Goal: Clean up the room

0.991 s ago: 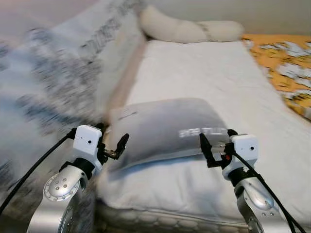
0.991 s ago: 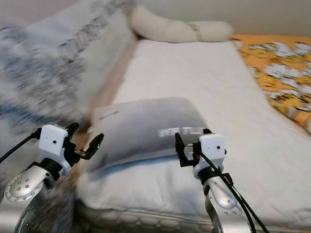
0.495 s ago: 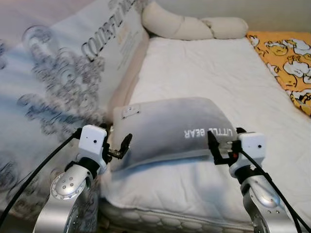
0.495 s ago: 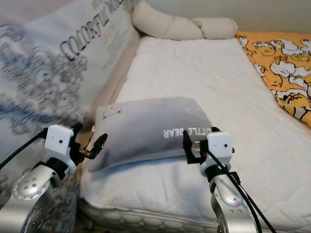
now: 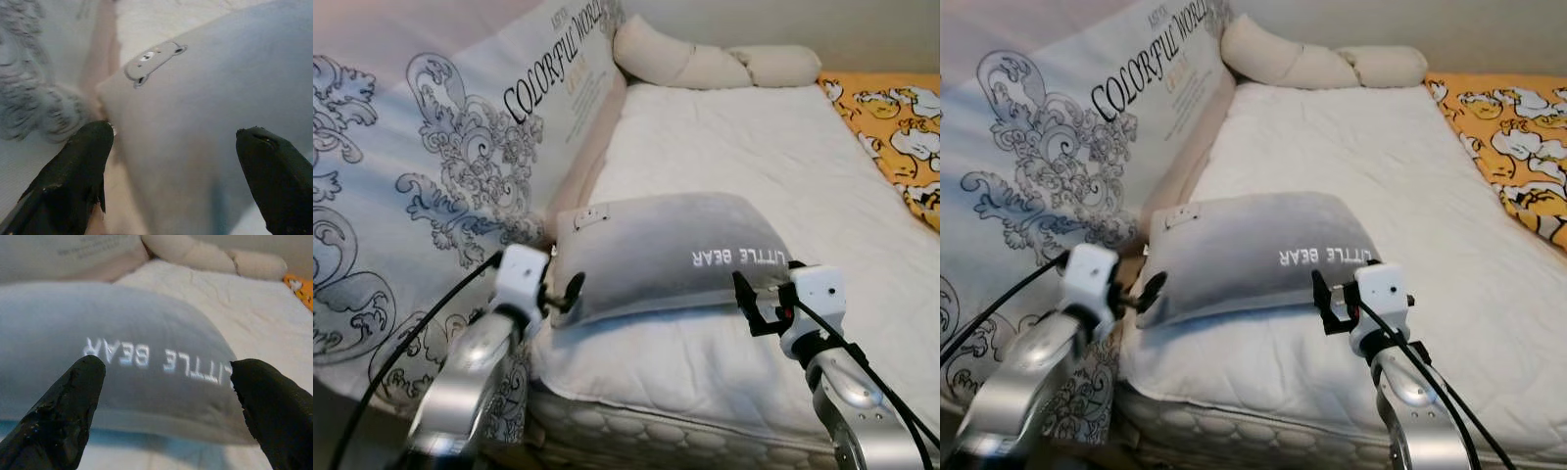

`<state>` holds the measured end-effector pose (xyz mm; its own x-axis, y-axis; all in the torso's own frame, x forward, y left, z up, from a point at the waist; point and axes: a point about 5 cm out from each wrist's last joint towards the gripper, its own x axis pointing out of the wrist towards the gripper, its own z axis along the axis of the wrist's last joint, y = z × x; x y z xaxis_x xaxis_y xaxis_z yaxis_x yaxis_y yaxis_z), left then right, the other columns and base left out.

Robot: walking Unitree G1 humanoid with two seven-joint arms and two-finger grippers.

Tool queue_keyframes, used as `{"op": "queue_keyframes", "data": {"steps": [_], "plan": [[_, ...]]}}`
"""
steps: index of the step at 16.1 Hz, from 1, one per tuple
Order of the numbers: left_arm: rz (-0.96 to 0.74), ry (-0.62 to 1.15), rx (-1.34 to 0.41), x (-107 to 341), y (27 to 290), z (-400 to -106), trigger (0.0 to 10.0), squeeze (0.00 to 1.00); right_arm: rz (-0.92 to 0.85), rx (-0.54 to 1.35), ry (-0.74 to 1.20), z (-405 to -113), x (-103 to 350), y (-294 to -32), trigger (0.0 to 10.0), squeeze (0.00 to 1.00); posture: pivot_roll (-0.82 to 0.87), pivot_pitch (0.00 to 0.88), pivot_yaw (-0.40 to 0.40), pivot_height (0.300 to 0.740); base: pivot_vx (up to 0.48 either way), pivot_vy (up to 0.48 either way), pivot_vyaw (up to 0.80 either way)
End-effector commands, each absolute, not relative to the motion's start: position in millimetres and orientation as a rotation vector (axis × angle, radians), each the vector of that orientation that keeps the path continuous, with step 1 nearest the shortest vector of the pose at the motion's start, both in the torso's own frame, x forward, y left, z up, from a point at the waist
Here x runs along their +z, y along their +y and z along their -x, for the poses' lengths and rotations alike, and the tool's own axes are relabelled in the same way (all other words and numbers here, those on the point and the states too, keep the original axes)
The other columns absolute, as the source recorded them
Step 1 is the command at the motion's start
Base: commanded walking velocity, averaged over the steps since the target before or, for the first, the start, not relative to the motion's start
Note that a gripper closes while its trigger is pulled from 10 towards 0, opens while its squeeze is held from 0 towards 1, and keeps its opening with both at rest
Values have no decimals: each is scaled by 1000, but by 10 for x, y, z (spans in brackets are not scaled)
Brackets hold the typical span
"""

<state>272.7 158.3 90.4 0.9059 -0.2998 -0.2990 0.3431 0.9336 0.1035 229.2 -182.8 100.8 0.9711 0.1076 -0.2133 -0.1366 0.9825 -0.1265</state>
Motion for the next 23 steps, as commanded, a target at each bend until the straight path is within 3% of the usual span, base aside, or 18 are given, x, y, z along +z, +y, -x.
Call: {"op": "queue_keyframes", "data": {"steps": [1, 2, 5, 9, 12, 15, 21, 23], "plan": [[-165, 300, -363, 848, 1539, -2781, 10000, 325, 147, 140, 249, -2300, 960, -1817, 10000, 0, -17, 0, 41, 740, 0, 0, 0], [-167, 317, -388, 801, 1501, -2844, 10000, 0, 149, 168, 288, -2291, 912, -1791, 10000, 0, -17, 0, 37, 740, 0, 0, 0], [-251, 368, -360, 663, 1514, -3102, 10000, 0, 181, 260, 390, -2232, 792, -1705, 10000, 0, -28, 0, 43, 740, 0, 0, 0], [-264, 449, -371, 504, 1444, -3235, 10000, 0, 194, 275, 485, -2276, 641, -1658, 10000, 0, -38, 0, 50, 740, 0, 0, 0], [-92, 550, -456, 364, 1251, -3189, 10000, 0, 192, 252, 489, -2417, 612, -1617, 10000, 0, -39, 0, 49, 740, 0, 0, 0], [215, 541, -822, 545, 862, -3075, 10000, 0, 219, 240, 472, -2585, 615, -1603, 10000, 0, -35, 0, 43, 740, 0, 0, 0], [343, 481, -1225, 908, 559, -2807, 10000, 0, 243, 190, 431, -2685, 716, -1790, 10000, 0, -31, 0, 28, 740, 0, 0, 0], [344, 450, -1264, 991, 521, -2773, 10000, 0, 250, 152, 427, -2684, 742, -1898, 10000, 0, -39, 0, 30, 740, 0, 0, 0]]}}
